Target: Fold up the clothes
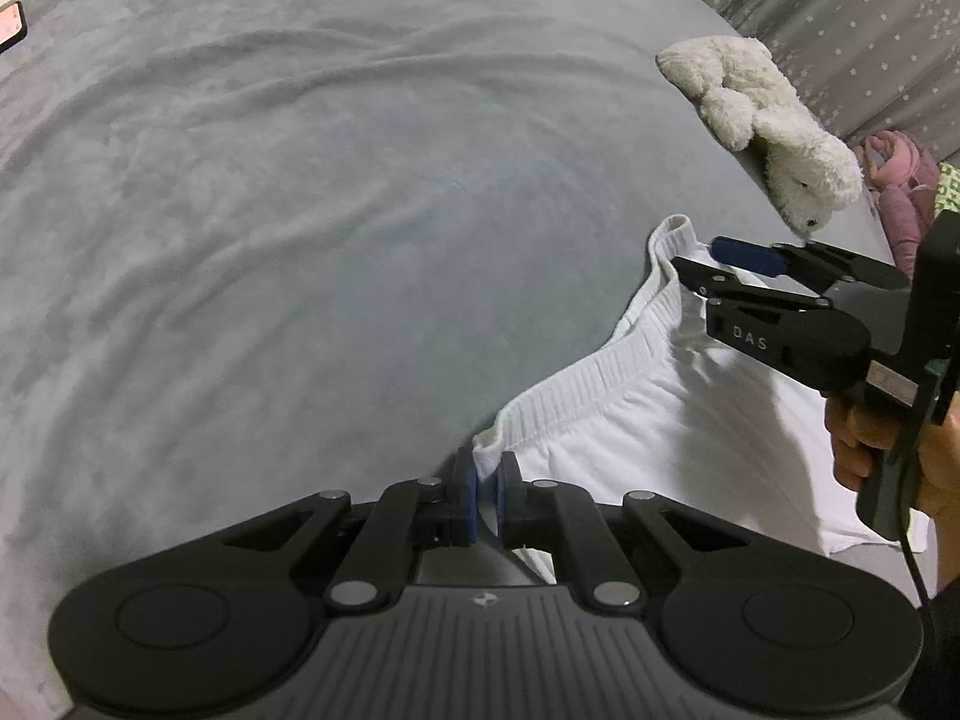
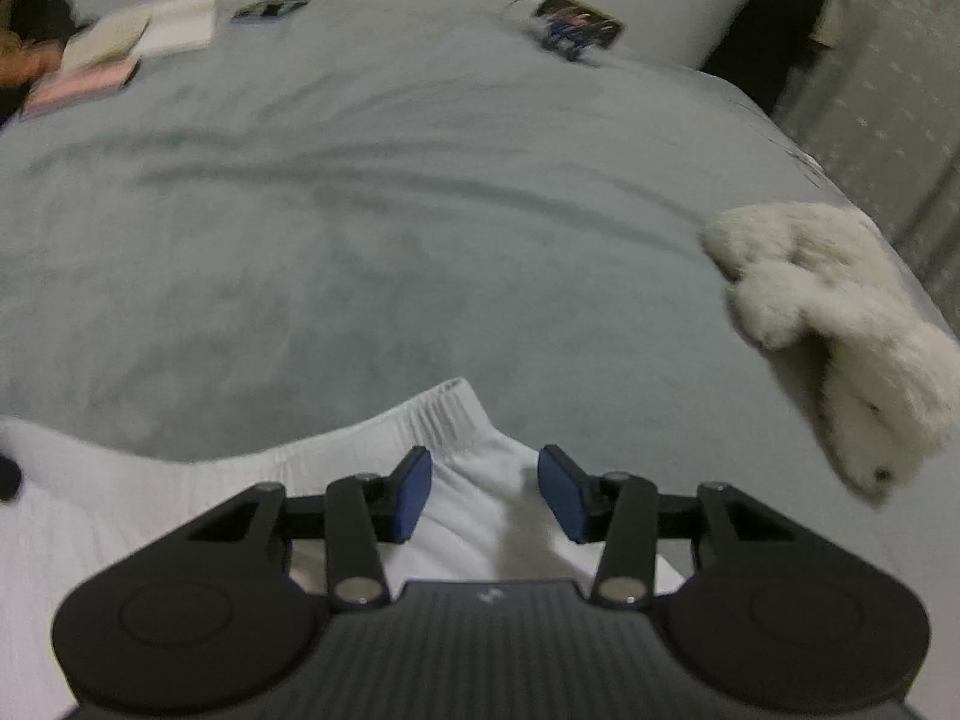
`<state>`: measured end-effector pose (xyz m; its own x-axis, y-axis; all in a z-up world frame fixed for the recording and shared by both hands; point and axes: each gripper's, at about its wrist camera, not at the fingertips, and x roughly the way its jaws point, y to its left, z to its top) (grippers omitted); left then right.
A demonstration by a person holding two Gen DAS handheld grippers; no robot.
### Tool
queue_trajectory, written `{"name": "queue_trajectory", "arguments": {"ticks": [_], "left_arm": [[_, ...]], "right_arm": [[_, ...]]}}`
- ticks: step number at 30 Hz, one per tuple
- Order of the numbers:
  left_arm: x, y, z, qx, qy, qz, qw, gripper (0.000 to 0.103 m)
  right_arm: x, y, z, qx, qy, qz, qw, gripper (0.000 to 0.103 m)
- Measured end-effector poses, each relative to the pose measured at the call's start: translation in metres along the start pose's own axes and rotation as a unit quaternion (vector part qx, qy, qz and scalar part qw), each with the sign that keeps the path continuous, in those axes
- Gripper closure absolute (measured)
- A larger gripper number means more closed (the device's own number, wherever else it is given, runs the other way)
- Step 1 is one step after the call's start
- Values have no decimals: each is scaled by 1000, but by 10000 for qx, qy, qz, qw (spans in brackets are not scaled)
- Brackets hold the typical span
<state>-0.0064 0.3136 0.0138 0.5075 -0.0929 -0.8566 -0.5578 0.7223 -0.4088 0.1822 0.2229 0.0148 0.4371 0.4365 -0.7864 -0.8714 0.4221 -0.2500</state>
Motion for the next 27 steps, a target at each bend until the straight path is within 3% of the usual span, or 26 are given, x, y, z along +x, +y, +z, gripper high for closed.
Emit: {"name": "queue_trajectory", "arguments": {"ticks": [2, 4, 10, 13, 24, 27], "left_arm": [[0, -2, 0, 30, -5, 22, 10000, 97], [0, -5, 0, 98, -31, 48, 9999, 97], [-3, -9, -3, 217, -133, 137, 9996, 94], [-2, -12, -4, 297, -143, 210, 9992, 89], [-4, -19, -5, 507, -198, 359, 9979, 91], [-1, -19, -4, 501, -174, 364, 9979, 89]], "right_arm": [[2, -6, 1, 132, -5, 217, 9997, 95], [2, -9, 2, 164, -56, 247, 9995, 98], [-4, -14, 12, 232, -461, -106, 9986, 99], [10, -10, 16, 80, -360, -257, 9990, 99], [20, -5, 5, 126, -403, -528, 9977, 97], [14, -6, 4, 168, -370, -735, 9965, 80]]}}
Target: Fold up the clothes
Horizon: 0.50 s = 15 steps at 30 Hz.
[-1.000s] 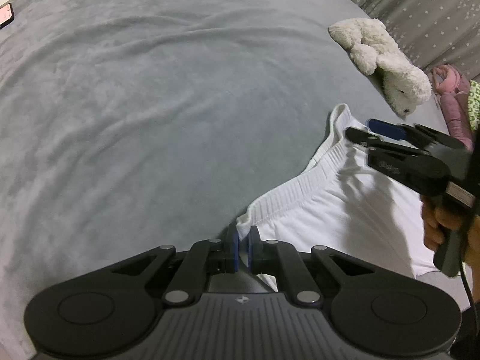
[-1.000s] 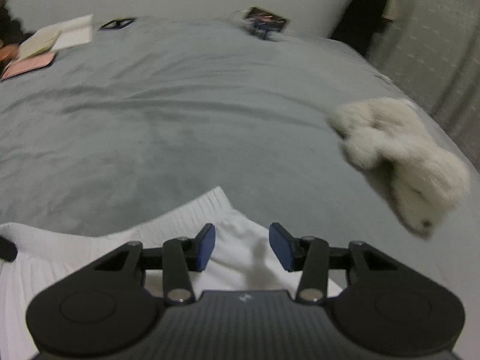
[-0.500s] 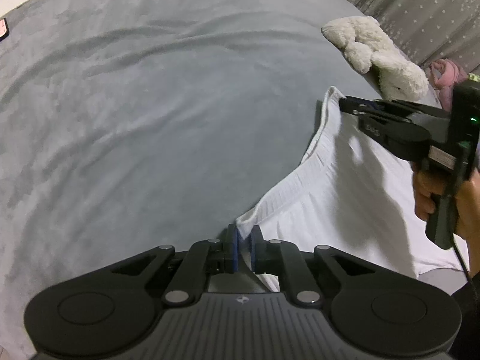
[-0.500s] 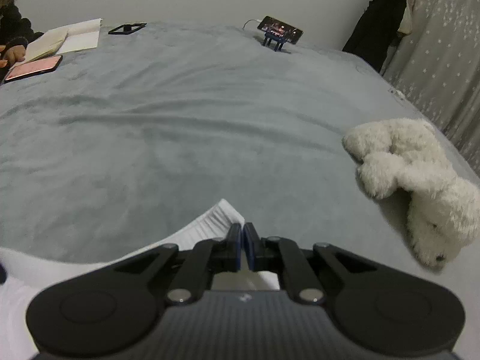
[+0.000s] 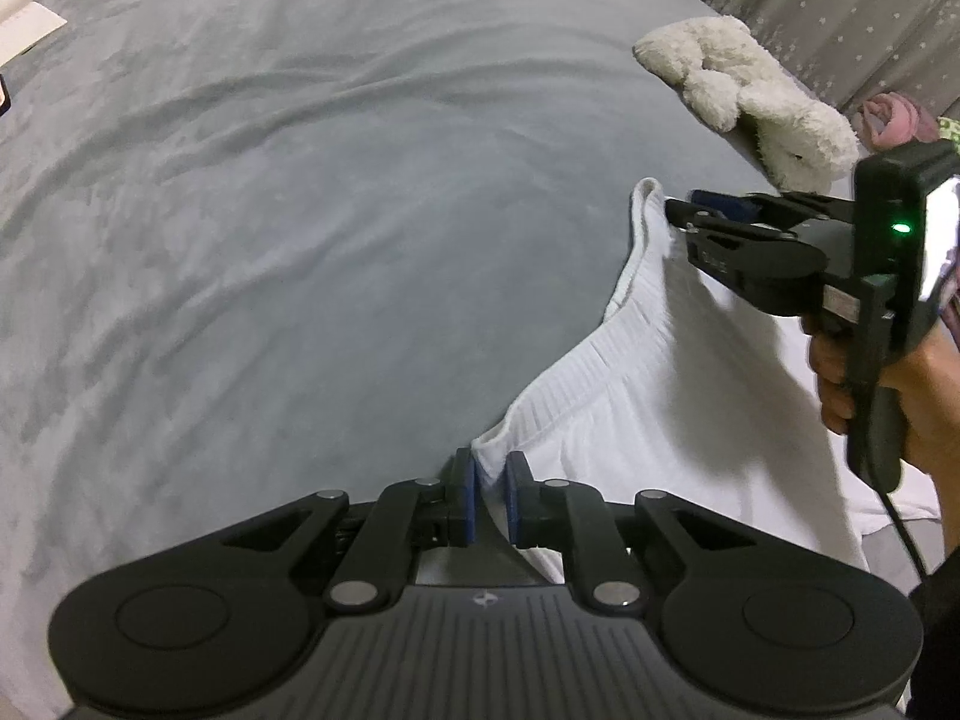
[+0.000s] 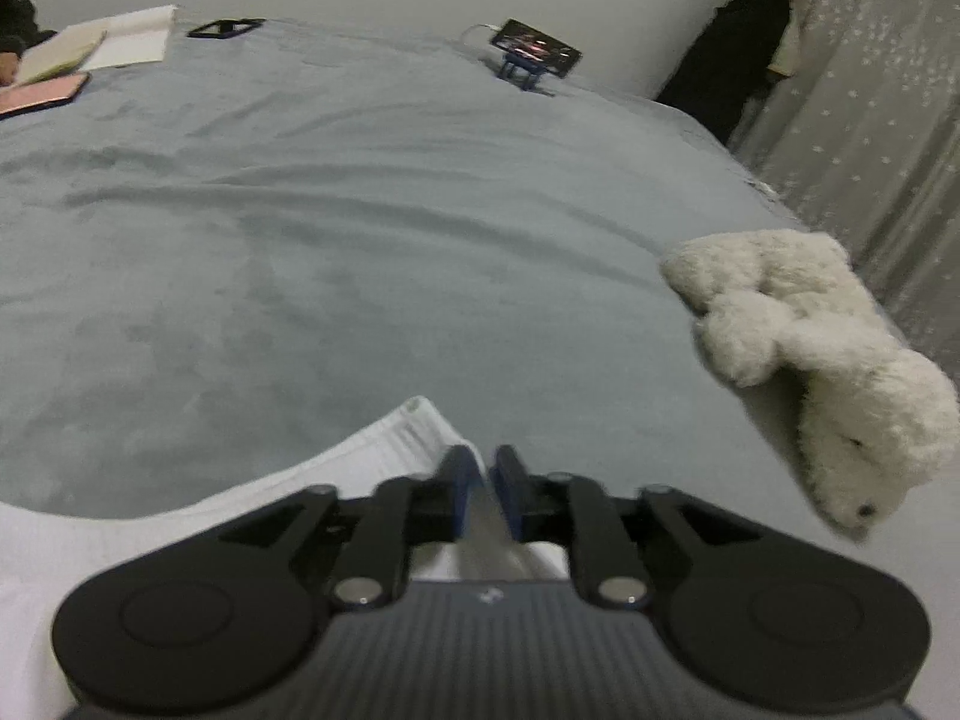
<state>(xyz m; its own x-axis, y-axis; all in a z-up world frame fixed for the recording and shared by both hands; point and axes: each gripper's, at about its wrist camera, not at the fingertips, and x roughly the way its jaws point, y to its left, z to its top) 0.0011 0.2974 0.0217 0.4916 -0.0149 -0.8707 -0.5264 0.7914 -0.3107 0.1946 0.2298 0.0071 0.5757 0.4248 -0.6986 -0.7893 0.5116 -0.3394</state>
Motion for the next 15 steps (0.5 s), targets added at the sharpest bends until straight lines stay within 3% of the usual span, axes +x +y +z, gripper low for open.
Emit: {"name": "queue_trajectory", "arguments": {"ticks": [8, 15], "left_arm": [[0, 2, 0, -79, 17, -13, 10000, 89], [1, -2, 0, -90, 0, 101, 9999, 89]], "right_arm": [[-42, -61, -24, 666, -48, -61, 9977, 60], [-42, -85, -55, 682, 429, 79, 9967, 71]]}}
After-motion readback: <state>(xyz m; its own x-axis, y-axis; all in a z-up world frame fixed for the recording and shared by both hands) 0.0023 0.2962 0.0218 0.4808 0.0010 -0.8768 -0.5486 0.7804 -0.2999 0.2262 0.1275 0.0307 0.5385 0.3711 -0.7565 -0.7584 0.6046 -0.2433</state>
